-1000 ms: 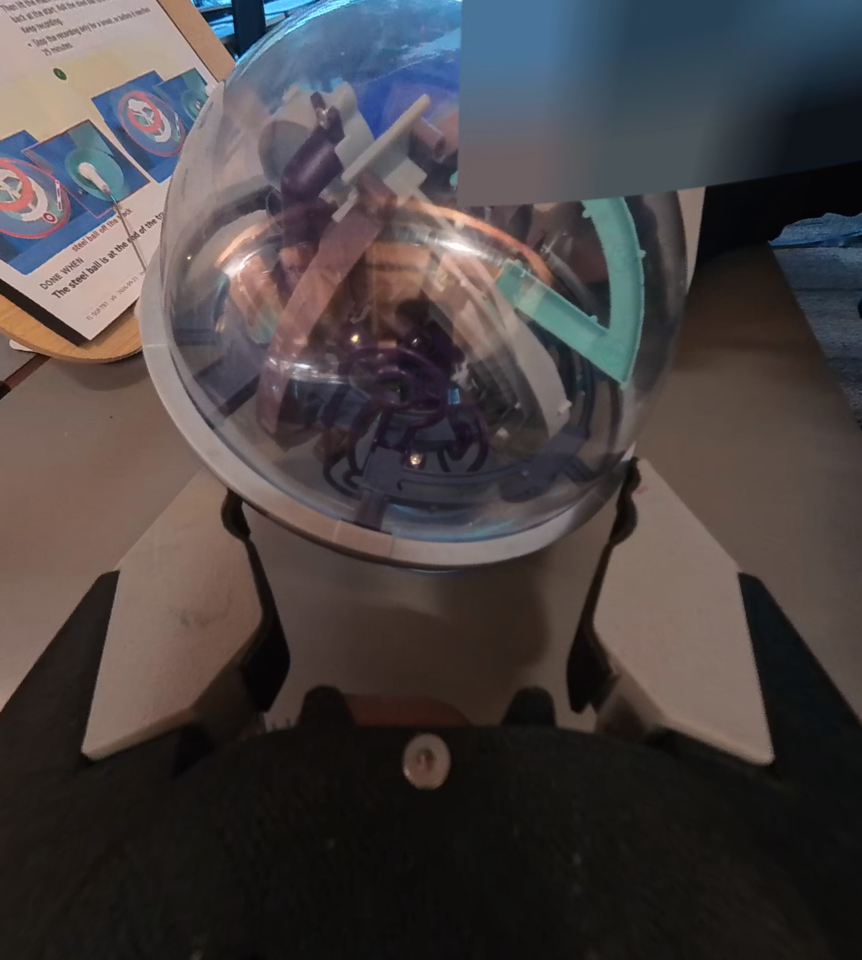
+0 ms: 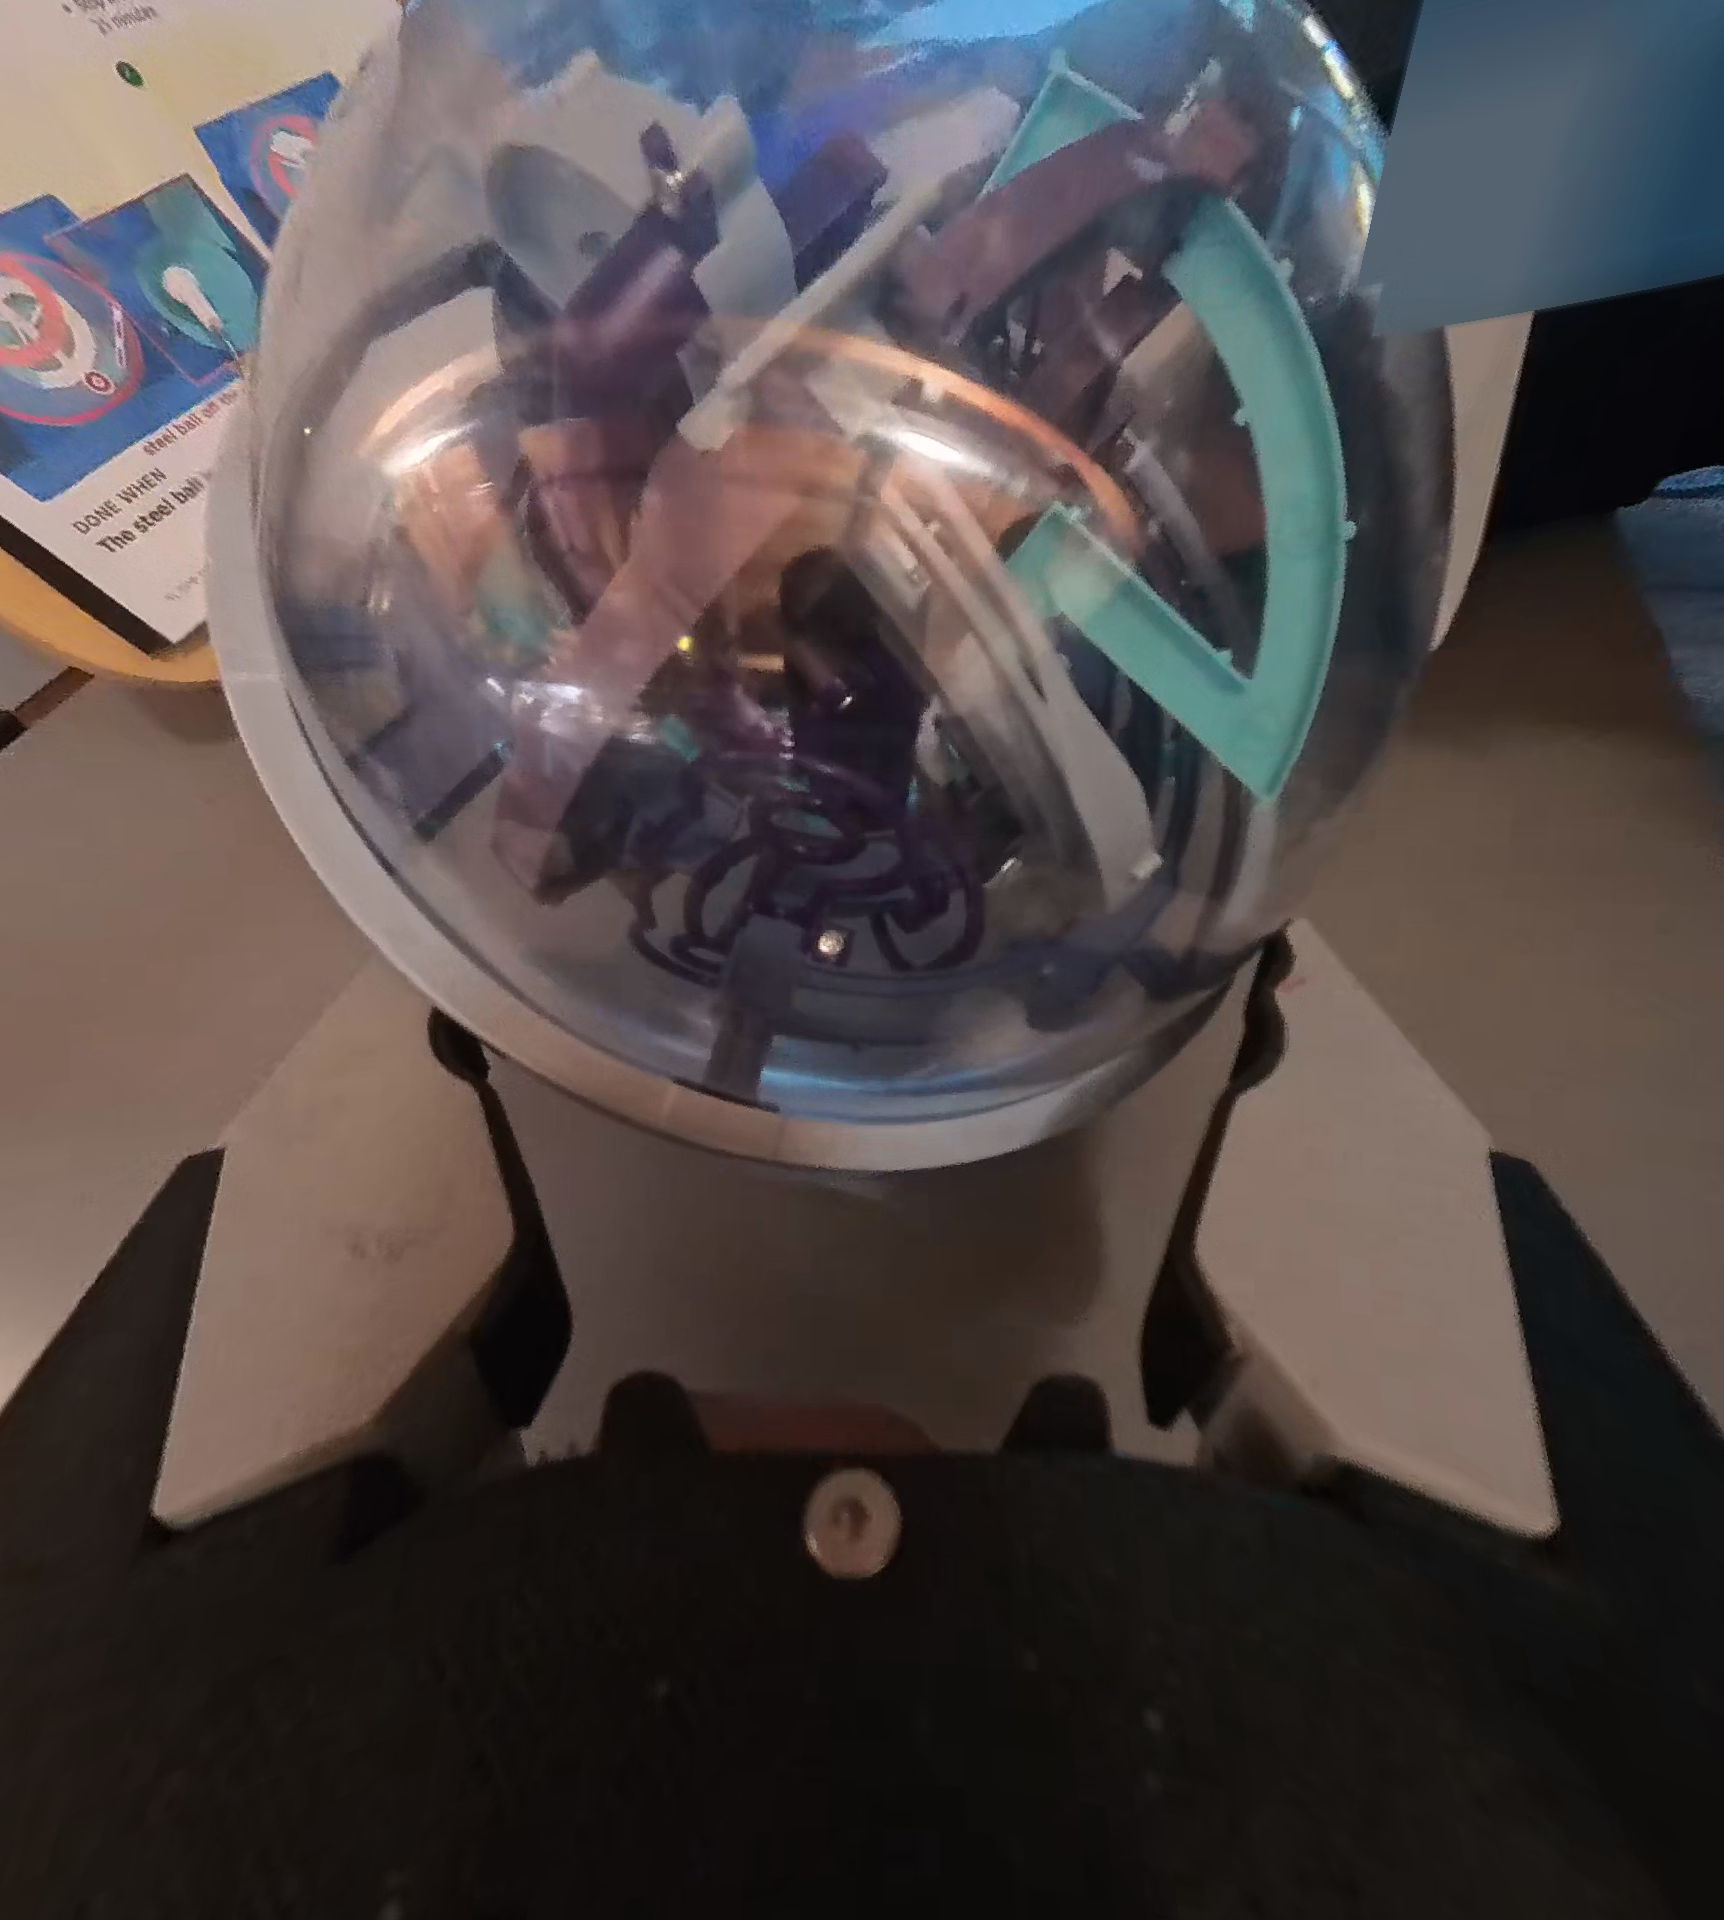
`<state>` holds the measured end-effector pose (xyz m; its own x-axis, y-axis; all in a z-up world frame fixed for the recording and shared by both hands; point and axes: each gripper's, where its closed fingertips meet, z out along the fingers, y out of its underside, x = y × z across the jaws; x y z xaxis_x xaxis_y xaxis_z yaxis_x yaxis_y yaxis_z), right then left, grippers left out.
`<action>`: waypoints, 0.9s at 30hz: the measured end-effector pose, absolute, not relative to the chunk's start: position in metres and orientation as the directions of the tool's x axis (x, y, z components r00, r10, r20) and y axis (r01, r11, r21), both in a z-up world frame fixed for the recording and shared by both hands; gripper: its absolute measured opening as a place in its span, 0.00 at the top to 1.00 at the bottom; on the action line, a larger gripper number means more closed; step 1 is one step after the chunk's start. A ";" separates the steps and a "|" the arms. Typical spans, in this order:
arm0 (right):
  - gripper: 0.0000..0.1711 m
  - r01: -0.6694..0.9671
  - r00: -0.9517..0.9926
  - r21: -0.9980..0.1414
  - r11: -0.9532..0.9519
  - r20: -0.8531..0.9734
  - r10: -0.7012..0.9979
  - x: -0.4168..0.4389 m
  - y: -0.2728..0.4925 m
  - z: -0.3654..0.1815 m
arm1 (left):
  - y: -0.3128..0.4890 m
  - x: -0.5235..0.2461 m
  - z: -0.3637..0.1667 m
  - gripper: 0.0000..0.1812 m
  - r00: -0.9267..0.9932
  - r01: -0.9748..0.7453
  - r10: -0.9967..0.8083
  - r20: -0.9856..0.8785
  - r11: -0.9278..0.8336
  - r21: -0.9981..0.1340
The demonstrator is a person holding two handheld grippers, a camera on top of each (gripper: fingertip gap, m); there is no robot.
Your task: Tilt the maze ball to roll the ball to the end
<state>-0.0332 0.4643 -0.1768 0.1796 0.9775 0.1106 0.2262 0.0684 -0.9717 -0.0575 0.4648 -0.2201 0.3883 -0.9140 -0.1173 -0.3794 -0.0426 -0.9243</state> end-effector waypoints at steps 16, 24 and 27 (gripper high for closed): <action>0.13 0.328 0.186 -0.905 0.273 0.345 0.920 -0.036 0.465 -0.191 | 0.472 -0.069 -0.233 0.23 0.383 -0.519 -0.870 -0.309 0.074 -0.852; 0.13 0.360 0.177 -0.847 0.391 0.473 0.863 -0.036 0.462 -0.189 | 0.467 -0.069 -0.233 0.24 0.366 -0.507 -0.888 -0.279 0.061 -0.860; 0.13 0.357 0.176 -0.855 0.377 0.458 0.872 -0.035 0.463 -0.190 | 0.468 -0.068 -0.233 0.24 0.370 -0.504 -0.886 -0.278 0.060 -0.861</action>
